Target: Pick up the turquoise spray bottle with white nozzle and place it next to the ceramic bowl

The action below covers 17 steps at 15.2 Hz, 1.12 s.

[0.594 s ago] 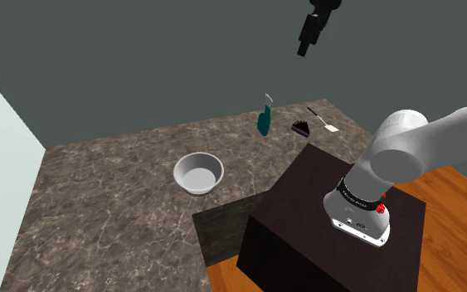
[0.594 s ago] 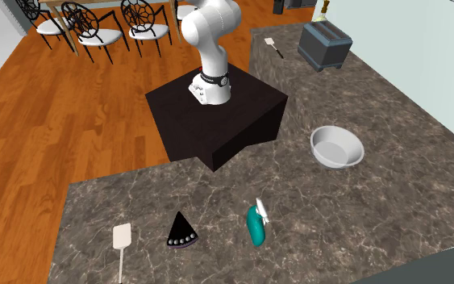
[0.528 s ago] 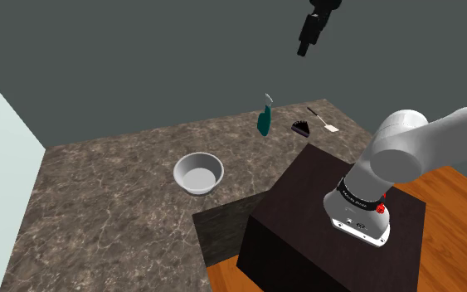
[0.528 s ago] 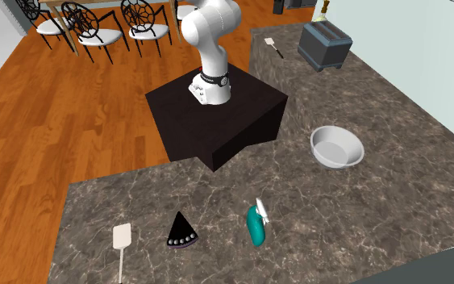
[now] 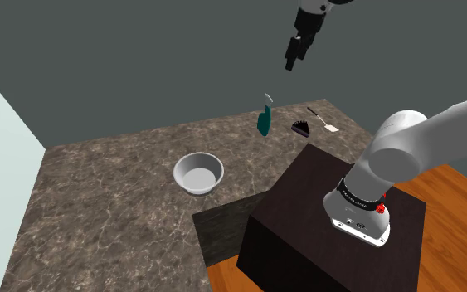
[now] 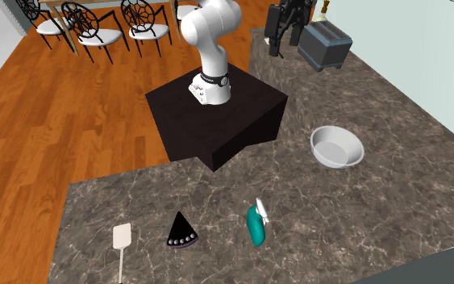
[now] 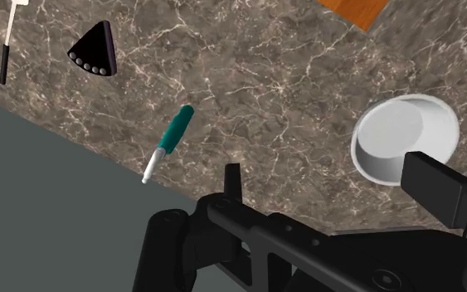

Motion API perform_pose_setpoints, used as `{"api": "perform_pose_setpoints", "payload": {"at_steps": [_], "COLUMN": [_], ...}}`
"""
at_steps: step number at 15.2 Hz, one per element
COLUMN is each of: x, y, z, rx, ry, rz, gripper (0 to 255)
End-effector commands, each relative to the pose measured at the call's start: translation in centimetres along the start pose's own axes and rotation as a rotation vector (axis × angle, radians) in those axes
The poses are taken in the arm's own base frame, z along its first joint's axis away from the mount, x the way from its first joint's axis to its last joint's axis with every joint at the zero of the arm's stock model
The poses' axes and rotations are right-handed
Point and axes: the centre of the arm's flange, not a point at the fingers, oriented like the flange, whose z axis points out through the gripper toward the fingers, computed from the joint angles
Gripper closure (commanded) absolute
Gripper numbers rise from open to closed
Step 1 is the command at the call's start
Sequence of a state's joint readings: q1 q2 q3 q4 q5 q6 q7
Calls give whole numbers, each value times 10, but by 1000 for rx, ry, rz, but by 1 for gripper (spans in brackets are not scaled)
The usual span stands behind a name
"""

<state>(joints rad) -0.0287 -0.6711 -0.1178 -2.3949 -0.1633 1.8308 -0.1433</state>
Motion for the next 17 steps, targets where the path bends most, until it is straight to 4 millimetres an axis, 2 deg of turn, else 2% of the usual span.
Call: {"api": "perform_pose_setpoints", "payload": {"at_steps": [1,17], "x": [10,73], "y": [13,112], "z": [22,199], "rx": [-1,-7], "ry": [-1,-23], "rz": [17,153], "gripper": [0,0]}}
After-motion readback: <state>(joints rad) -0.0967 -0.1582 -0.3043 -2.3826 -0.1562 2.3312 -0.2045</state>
